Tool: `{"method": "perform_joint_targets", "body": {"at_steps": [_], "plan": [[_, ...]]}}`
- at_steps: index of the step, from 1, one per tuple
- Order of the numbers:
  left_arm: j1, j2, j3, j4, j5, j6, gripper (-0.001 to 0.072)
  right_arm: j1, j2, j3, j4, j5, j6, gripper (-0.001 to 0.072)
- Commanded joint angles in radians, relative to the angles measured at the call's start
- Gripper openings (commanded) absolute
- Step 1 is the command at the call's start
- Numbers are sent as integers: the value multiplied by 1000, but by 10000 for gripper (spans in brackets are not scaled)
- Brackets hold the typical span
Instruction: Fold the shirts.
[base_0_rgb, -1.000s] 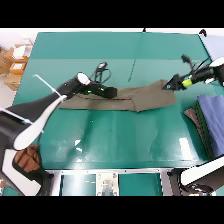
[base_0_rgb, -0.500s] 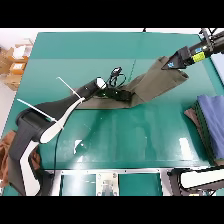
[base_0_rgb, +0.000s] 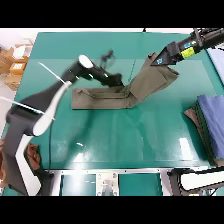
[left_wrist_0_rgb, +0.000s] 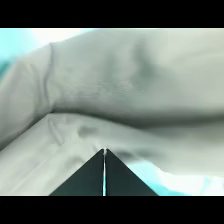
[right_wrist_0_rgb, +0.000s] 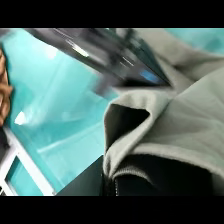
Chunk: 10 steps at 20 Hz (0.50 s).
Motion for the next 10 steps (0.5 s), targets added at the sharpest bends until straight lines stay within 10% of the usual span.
{"method": "perform_joint_targets", "body": {"at_steps": [1,9,10], "plan": [[175,48,158,73,-336,-94,28,93,-5,-10,14,-135,27,22],[549,249,138,346,-410,-162,29,624,-373,-33,108,-771,6,29],[568,249,132,347,-415,-159,29,680,-442,-33,159,-892,-14,200]]}}
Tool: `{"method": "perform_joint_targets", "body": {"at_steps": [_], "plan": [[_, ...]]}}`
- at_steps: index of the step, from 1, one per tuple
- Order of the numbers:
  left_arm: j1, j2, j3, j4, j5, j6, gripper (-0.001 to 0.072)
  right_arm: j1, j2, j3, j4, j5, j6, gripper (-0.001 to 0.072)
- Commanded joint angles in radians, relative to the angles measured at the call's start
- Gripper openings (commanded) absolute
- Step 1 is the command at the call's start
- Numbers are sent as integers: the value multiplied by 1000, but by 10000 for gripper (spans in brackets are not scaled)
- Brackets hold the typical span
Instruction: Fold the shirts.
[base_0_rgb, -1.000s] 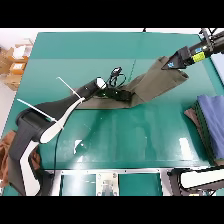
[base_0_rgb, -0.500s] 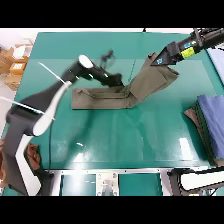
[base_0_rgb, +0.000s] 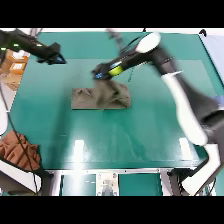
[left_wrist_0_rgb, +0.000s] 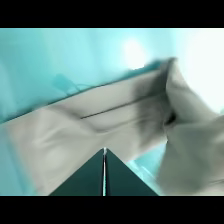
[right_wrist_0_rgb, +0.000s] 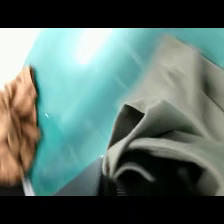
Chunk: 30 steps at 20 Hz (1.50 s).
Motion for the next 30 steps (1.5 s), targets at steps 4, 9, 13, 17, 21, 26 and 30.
{"method": "perform_joint_targets", "body": {"at_steps": [4,9,13,17,21,26,30], "plan": [[113,31,-43,66,-36,39,29,189,-243,18,138,-359,-25,524],[113,31,-47,69,-35,47,29,-170,-74,45,37,66,69,468],[113,31,-47,69,-38,47,29,-391,-42,-17,-116,253,139,541],[113,31,-47,69,-35,46,29,-444,-42,-254,-115,162,137,600],[113,31,-47,69,-26,46,29,-383,-51,-449,-4,5,72,600],[113,31,-47,68,-16,46,29,-260,-95,-454,157,-100,-5,193],[113,31,-47,68,-16,46,29,-274,-31,-299,162,-5,-17,21]]}}
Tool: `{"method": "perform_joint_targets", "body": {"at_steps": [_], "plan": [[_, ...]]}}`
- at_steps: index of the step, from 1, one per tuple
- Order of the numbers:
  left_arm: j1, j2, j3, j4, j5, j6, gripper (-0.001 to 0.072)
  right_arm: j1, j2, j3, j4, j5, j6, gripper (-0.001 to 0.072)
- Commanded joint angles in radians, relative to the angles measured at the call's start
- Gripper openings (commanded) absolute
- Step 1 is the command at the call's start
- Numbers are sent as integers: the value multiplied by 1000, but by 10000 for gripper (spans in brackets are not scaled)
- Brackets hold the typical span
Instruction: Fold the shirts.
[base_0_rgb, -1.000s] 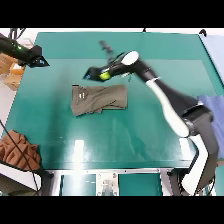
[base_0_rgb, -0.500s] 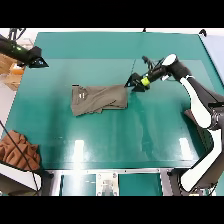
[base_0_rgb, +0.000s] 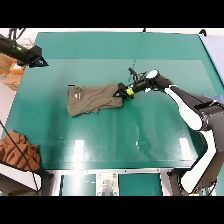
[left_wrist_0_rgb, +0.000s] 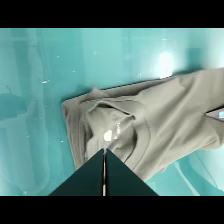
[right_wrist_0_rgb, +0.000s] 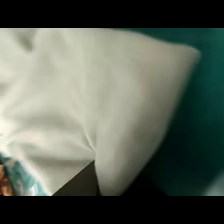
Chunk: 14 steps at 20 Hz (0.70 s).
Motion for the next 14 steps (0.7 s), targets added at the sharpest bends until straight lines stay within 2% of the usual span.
{"method": "perform_joint_targets", "body": {"at_steps": [1,3,7,14], "plan": [[1,1,0,0,2,0,29,-28,83,132,42,60,-4,21],[1,1,0,0,-2,0,29,-120,188,252,41,96,33,20],[1,1,0,0,-26,0,29,-387,325,412,9,214,177,20],[1,1,0,0,-46,0,29,-921,395,425,-116,382,317,21]]}}
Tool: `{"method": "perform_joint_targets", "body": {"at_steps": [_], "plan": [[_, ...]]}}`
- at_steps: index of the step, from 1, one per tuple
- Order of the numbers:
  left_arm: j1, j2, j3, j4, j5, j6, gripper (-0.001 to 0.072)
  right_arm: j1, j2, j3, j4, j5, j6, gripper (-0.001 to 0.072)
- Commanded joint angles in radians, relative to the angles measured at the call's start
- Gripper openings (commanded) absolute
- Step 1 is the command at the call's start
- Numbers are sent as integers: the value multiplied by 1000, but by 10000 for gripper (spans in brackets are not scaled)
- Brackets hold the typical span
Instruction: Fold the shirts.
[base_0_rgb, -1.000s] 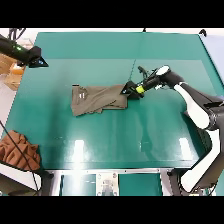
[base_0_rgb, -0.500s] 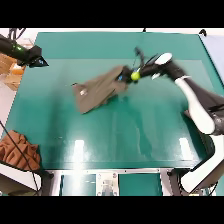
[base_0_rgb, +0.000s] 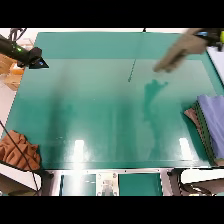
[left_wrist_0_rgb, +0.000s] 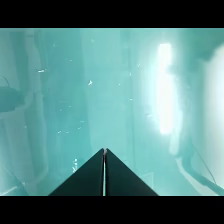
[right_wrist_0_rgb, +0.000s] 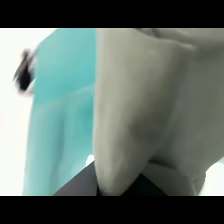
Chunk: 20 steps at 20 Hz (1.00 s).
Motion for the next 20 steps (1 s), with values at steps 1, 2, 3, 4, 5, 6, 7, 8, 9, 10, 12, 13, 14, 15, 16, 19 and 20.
{"method": "perform_joint_targets", "body": {"at_steps": [1,2,3,4,5,6,7,8,9,10,12,13,14,15,16,19,20], "plan": [[1,1,0,0,-6,0,29,-263,22,13,-70,125,61,21],[1,1,0,0,-6,0,29,-315,22,13,-103,167,61,21],[1,1,0,0,-6,0,29,-362,22,13,-160,225,61,21],[1,1,0,0,-5,0,29,-396,22,13,-220,285,62,21],[1,1,0,0,-5,0,29,-422,25,13,-289,344,81,21],[1,1,0,0,-6,0,29,-439,34,13,-385,401,112,20],[1,1,0,0,-7,0,29,-448,55,10,-494,431,138,20],[1,1,0,0,-7,0,29,-451,87,-2,-563,430,150,20],[1,1,0,0,-8,0,29,-451,120,-17,-641,430,171,20],[1,1,0,0,-8,1,29,-451,150,-40,-690,431,188,20],[1,1,0,0,-14,1,29,-451,201,-113,-758,431,217,20],[1,1,0,0,-17,1,29,-451,227,-168,-799,431,228,20],[1,1,0,0,-22,3,29,-451,248,-230,-843,431,237,21],[1,1,0,0,-30,6,29,-451,268,-308,-896,431,237,20],[1,1,0,0,-35,12,29,-451,284,-389,-945,431,237,21],[1,1,0,0,-40,20,29,-451,297,-644,-1102,417,253,21],[1,1,0,0,-40,20,29,-451,297,-721,-1125,385,253,21]]}}
